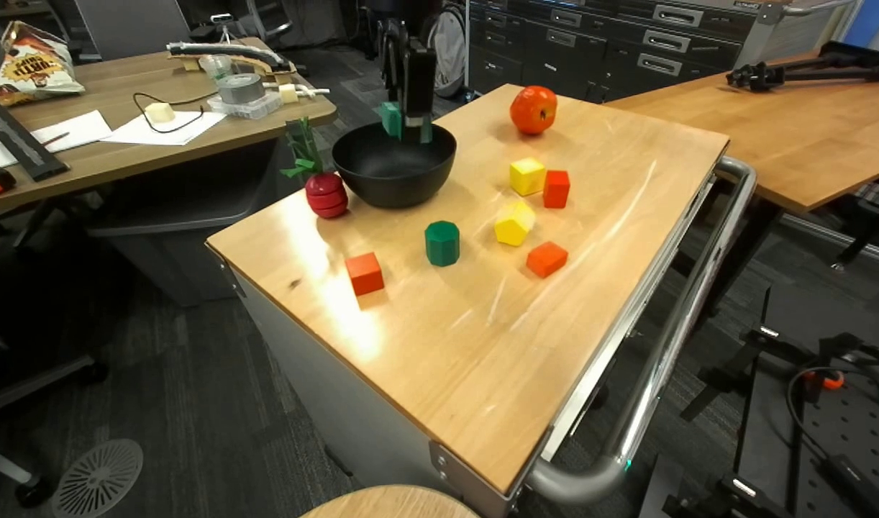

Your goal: Move the apple toy to the right and put the toys in the bowl on the counter

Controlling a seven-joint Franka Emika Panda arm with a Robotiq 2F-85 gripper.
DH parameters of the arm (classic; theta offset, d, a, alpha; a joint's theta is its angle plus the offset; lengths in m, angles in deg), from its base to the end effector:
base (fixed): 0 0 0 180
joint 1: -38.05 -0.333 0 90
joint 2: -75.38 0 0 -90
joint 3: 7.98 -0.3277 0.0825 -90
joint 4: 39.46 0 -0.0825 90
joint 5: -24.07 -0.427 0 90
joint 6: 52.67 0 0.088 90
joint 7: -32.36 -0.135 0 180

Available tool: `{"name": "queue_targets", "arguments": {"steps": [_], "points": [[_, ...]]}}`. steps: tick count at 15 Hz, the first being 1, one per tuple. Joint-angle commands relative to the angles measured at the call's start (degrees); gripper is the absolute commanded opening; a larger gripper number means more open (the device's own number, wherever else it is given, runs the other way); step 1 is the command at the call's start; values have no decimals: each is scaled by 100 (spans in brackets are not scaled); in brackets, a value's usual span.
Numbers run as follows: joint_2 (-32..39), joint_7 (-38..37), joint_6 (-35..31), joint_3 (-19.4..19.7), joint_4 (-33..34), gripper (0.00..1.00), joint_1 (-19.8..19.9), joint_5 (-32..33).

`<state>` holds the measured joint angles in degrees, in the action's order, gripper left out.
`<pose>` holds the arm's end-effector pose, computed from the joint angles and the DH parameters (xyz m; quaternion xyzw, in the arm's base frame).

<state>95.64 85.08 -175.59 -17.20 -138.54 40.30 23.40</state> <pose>0.6954 0.0780 0.3483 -0.8708 -0.4894 -0.0434 0.0170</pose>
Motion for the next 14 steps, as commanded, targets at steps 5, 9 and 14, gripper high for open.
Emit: {"name": "queue_targets", "arguments": {"steps": [5,9,14], "points": [[-1775,675,57,-335,-2309,45,-572,-317],[-1784,771,-392,-351,-2886,45,-866,-735],[-1348,1123,-1182,-361,-3149,45,-926,-1567]]}}
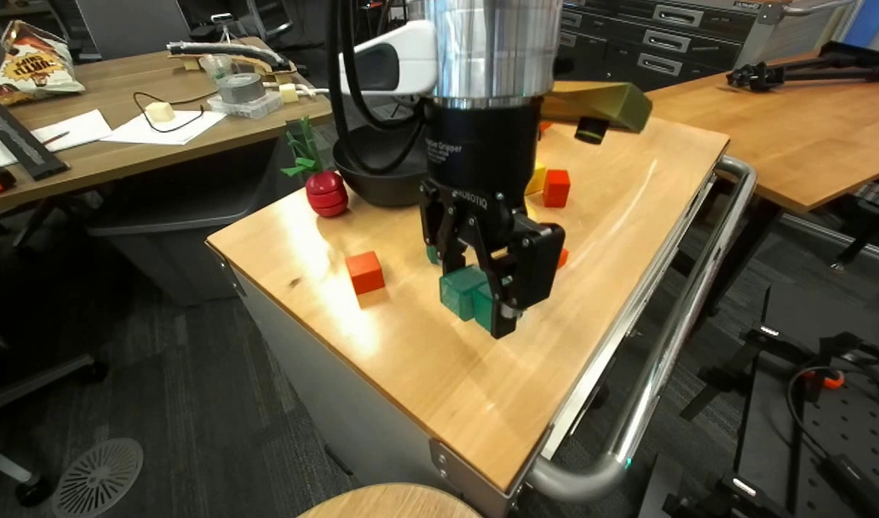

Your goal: Move the apple toy to the right and put the toys in the bowl on the counter

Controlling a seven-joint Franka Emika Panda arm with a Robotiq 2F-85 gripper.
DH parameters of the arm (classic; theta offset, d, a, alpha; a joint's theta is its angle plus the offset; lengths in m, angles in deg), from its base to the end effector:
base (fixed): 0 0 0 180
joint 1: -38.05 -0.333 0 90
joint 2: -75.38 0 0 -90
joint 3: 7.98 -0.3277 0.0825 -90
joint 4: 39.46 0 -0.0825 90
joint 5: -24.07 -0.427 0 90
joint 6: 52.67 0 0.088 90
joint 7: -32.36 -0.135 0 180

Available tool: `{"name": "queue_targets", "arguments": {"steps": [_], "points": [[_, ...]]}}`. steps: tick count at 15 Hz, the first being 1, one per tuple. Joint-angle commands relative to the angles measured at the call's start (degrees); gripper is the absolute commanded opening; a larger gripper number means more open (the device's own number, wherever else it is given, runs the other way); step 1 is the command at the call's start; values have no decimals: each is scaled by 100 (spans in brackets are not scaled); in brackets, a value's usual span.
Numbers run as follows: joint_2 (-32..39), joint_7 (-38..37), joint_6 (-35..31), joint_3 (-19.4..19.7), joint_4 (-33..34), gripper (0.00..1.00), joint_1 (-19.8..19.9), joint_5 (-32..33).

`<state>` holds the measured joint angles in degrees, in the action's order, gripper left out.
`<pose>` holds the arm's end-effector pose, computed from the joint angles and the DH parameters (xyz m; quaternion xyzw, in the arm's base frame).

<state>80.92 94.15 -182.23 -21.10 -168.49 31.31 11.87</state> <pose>0.5161 0.1980 0.2705 -0.7975 -0.5950 0.0079 0.0993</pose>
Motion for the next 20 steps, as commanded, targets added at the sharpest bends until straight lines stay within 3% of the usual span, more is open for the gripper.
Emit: {"name": "queue_targets", "arguments": {"steps": [1,2,3,4,5,6,8,14,16,20], "points": [[201,197,-681,23,-192,45,-14,-501],[243,184,-824,14,-239,45,-4,-550],[276,152,-928,5,-277,52,4,-549],[295,114,-1039,-1,-323,74,10,-516],[298,52,-1085,7,-354,89,14,-433],[293,36,-1135,6,-379,95,20,-405],[132,3,-1257,33,-470,100,40,-358],[-1026,185,-1651,387,-565,100,304,-424],[-1117,159,-1205,702,-186,100,377,-113],[-1005,920,-80,1282,625,100,434,-175]]}}
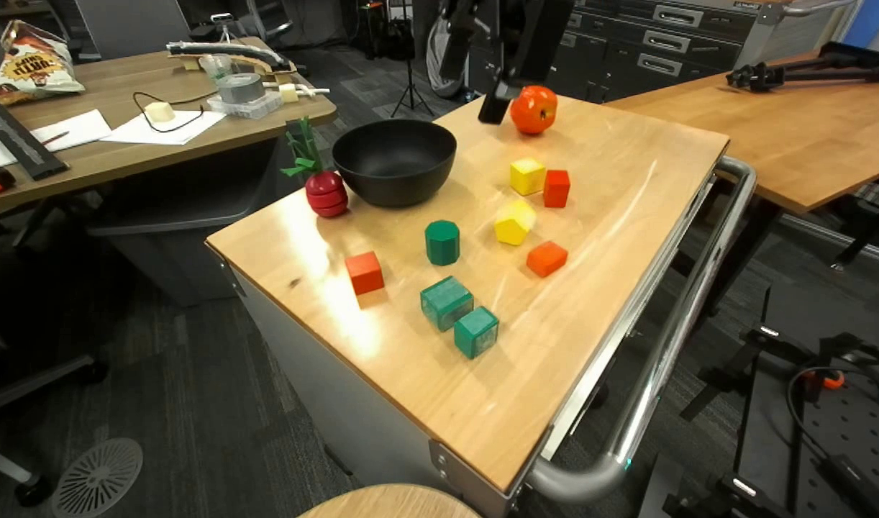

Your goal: Move the apple toy to the right and put the toys in the bowl on the counter

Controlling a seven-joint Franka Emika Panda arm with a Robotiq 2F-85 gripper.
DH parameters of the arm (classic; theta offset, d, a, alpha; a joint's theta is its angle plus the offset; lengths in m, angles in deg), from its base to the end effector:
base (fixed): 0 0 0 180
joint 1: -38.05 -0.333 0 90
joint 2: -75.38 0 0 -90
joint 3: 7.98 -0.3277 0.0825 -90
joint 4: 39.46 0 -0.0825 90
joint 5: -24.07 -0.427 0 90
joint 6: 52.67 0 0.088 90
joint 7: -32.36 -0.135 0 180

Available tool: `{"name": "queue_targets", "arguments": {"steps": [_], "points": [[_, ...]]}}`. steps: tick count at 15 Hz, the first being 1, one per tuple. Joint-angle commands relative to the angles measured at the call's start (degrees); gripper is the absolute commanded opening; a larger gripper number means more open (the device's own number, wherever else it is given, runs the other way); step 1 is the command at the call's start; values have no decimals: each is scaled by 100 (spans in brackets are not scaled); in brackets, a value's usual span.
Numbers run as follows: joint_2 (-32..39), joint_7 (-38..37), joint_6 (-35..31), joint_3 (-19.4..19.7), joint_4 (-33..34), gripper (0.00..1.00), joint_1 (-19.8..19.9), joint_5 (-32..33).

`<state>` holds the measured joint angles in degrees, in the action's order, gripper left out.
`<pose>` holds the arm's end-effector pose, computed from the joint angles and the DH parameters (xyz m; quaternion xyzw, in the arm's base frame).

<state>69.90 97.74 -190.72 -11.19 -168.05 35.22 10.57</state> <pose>0.5700 0.0663 0.3956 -0.8442 -0.5129 -0.1552 0.0113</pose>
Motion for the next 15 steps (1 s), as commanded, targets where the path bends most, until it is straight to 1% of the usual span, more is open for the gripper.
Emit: {"name": "queue_targets", "arguments": {"steps": [1,2,3,4,5,10,12,13,14,15], "points": [[57,885,1206,428,778,100,84,-134],[41,1064,1540,532,957,100,137,-137],[14,640,977,406,535,100,59,-25],[11,805,1238,487,699,100,106,-34],[11,884,1366,531,797,100,136,-37],[31,933,1425,518,839,100,140,-37],[-89,-34,1715,545,869,100,233,47],[-254,-276,1791,586,784,100,270,26],[13,192,1564,553,821,100,187,-21],[-1,136,1582,563,819,100,199,-20]]}}
